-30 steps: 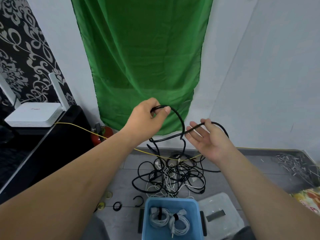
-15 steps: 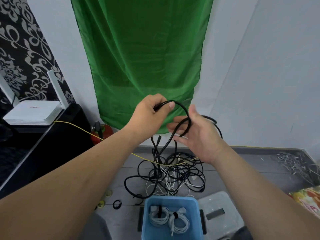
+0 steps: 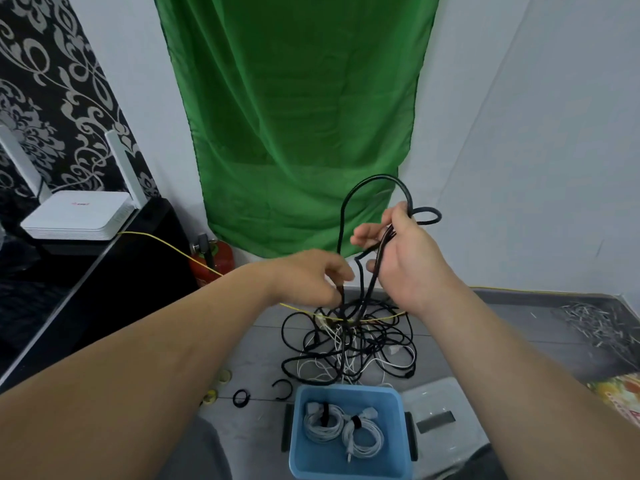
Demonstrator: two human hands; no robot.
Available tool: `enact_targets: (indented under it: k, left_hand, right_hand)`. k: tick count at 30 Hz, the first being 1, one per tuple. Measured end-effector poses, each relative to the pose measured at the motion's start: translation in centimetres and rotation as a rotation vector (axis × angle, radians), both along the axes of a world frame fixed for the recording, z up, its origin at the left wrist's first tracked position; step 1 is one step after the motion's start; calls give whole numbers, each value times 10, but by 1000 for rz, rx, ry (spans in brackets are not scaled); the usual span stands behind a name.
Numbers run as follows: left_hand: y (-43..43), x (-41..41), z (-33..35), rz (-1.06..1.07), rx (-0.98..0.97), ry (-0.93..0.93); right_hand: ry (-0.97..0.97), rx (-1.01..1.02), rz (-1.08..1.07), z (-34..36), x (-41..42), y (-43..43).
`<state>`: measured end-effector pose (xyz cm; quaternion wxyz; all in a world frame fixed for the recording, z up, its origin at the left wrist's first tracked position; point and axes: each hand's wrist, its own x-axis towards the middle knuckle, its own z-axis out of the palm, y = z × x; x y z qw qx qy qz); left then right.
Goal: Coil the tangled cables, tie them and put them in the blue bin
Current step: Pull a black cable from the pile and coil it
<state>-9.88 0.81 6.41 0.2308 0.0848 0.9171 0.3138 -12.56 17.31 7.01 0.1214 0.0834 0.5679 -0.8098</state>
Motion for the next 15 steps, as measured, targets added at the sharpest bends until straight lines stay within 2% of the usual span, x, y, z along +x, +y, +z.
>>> enact_targets:
  k: [3,7,10,12,15]
  left_hand:
    - [9,5,-16,-167,-45,-83]
    - [5,1,-35,-178,-97,8]
    - [-8,-8,-36,-135,-187,129]
    - [-14,-13,-25,-60,-239,285]
    - [-18,-14,-2,150,-131,546]
  right_hand:
    - [9,-226,-22,8,-1,4]
    - [-7,-393,-112,13,-6,18]
    - [-40,-404,-191,9,-10,28]
    - [-81,-379,-248,5,-14,35]
    - [-164,-224,-251,-2,-16,38]
